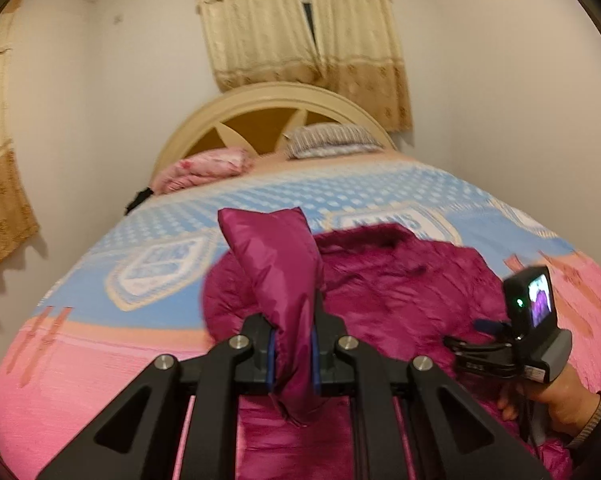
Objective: Fold large clothes
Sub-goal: 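Lift the sleeve and fold it across the jacket body, then open the left tool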
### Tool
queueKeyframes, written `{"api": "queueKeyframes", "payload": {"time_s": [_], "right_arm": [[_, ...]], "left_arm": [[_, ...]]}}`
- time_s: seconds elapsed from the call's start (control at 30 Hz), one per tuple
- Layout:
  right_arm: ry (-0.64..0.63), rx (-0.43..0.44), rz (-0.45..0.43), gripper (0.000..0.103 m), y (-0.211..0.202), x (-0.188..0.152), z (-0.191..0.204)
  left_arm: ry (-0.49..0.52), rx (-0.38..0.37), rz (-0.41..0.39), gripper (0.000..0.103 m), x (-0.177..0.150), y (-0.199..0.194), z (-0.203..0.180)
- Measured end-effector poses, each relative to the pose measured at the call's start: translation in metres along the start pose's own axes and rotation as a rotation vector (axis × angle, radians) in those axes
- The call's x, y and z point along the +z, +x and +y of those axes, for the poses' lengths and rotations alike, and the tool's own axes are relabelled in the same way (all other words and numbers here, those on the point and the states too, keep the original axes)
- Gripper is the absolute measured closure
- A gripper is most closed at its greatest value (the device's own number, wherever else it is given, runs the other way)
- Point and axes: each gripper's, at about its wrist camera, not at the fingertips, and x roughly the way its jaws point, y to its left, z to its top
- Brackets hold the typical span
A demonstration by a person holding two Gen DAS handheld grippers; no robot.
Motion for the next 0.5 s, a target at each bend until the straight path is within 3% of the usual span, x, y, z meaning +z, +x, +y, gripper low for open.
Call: {"api": "queueKeyframes", "payload": {"time_s": [0.23,0.43,0.5], "right_arm": [[0.001,0.005,0.004,0.035,0.001,0.000,0.000],[0.005,0.011,0.002,0.035,0.001,0.000,-0.001],[0.005,0.011,0.002,0.034,0.001,0.000,-0.001]], "left_arm": [[0.043,-0.071,0.065,0.090,-0.012,0.020,-0.048],[0.066,-0.084,0.101,0.090,-0.021,0.032,-0.069],[0.076,-0.077,0.110,0.083,-0.023,0.035,-0.072]]}}
